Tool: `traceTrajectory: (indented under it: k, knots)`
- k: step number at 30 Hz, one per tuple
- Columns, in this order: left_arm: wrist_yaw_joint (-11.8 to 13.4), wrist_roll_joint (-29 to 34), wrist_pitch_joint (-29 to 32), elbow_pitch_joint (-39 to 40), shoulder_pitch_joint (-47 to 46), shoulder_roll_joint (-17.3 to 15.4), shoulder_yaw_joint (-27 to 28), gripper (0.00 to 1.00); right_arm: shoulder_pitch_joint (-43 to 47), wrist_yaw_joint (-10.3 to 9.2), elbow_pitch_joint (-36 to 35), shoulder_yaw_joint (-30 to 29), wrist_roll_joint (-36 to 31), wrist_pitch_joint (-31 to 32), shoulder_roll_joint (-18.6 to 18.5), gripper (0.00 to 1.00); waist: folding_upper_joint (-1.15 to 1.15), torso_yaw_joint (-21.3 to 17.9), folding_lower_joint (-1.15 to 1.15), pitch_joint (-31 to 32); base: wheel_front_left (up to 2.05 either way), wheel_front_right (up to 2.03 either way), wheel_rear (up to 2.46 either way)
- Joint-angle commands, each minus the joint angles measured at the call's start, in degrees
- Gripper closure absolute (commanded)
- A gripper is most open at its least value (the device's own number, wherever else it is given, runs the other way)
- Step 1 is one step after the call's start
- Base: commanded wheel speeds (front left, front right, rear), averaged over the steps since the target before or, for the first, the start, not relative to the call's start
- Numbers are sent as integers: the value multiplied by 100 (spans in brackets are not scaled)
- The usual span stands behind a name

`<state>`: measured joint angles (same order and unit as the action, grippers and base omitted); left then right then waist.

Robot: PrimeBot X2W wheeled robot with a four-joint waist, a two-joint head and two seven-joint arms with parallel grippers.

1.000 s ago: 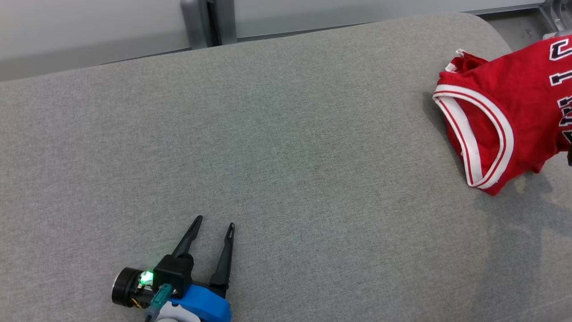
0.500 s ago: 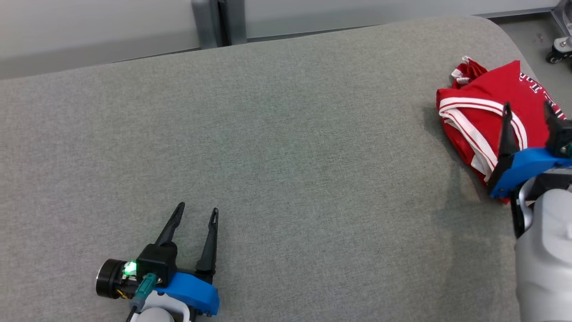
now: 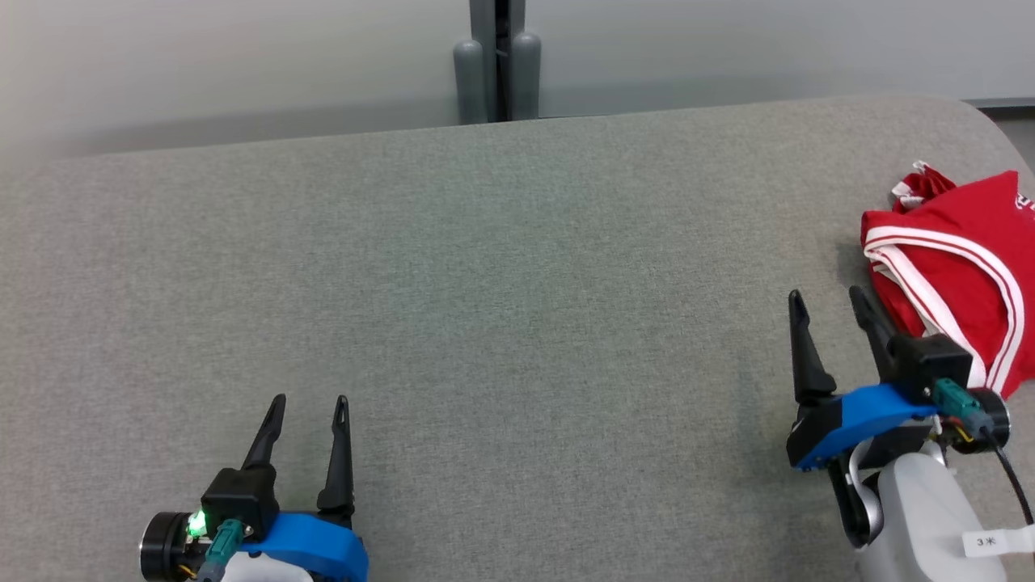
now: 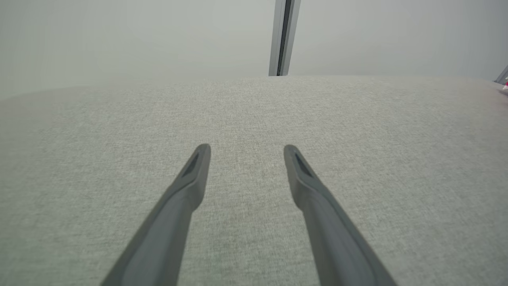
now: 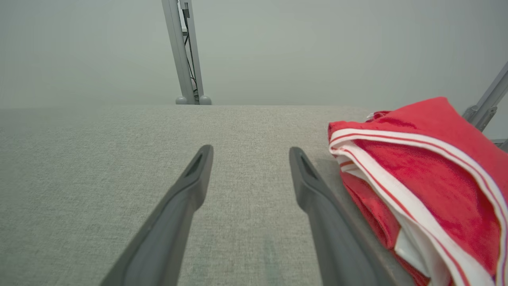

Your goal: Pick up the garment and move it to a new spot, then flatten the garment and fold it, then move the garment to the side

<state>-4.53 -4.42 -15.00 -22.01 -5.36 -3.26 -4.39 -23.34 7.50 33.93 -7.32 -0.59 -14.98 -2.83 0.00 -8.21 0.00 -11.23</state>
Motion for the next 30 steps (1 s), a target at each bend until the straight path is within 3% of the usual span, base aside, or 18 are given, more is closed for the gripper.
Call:
traceTrajectory:
  k: [1,10,24,25,30]
  knots:
    - [-11,-54,-24,4,54,8,46,0,178,-2,-96,78,95,-23,-21,0,0,59,0,58,0,0,0]
    - [-102,-334,-24,7,340,34,179,0,832,-2,-326,451,537,-24,-17,0,0,330,0,477,0,0,0]
    - [-125,-781,-24,65,727,38,172,0,1311,-1,-542,724,809,-25,-18,0,0,417,0,986,0,0,0]
    - [-115,-780,0,42,679,32,173,100,1226,-1,-523,716,782,0,2,100,0,419,0,990,0,0,0]
    - [-119,-1010,118,-91,657,36,235,100,1229,-1,-393,634,1011,132,18,100,0,429,0,997,0,0,0]
